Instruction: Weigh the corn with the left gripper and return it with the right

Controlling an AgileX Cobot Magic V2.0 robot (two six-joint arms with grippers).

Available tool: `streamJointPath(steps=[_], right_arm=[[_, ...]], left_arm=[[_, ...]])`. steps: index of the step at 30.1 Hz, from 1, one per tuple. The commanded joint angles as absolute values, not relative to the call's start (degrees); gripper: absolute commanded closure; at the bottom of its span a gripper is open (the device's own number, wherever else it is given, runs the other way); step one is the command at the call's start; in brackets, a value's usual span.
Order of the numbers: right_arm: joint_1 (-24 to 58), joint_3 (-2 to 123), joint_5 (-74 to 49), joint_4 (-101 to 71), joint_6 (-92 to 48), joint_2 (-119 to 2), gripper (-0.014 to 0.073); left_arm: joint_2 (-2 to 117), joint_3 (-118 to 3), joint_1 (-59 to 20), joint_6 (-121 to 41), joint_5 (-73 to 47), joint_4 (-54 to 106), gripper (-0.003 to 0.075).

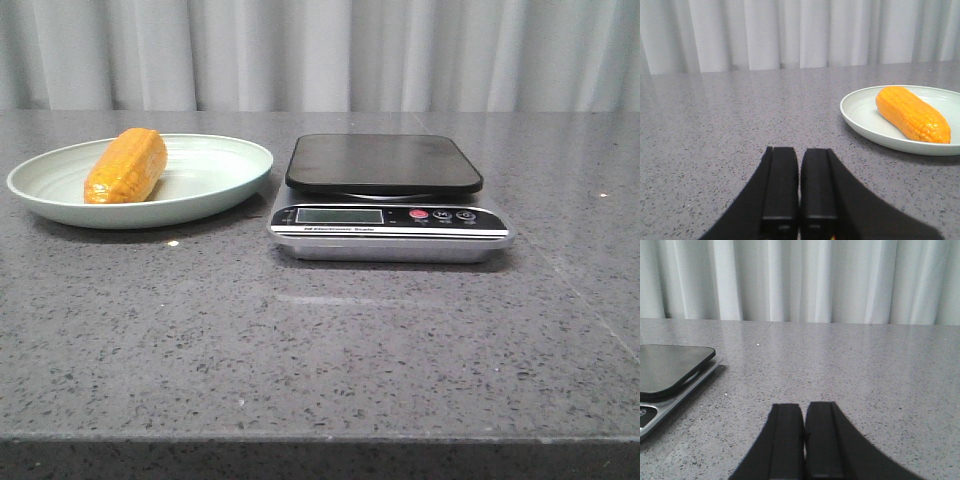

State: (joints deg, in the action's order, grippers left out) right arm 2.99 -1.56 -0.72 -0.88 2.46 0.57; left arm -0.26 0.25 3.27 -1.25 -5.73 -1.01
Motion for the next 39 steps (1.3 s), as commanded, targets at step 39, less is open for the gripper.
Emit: streamJointPath(steps=[39], right_arm=[[2.8, -1.1, 3.8, -1.0, 1.9, 1.6, 0.0423]], left_arm=[[-1.2, -7.2, 3.2, 0.0, 26.4, 1.9, 0.0594]])
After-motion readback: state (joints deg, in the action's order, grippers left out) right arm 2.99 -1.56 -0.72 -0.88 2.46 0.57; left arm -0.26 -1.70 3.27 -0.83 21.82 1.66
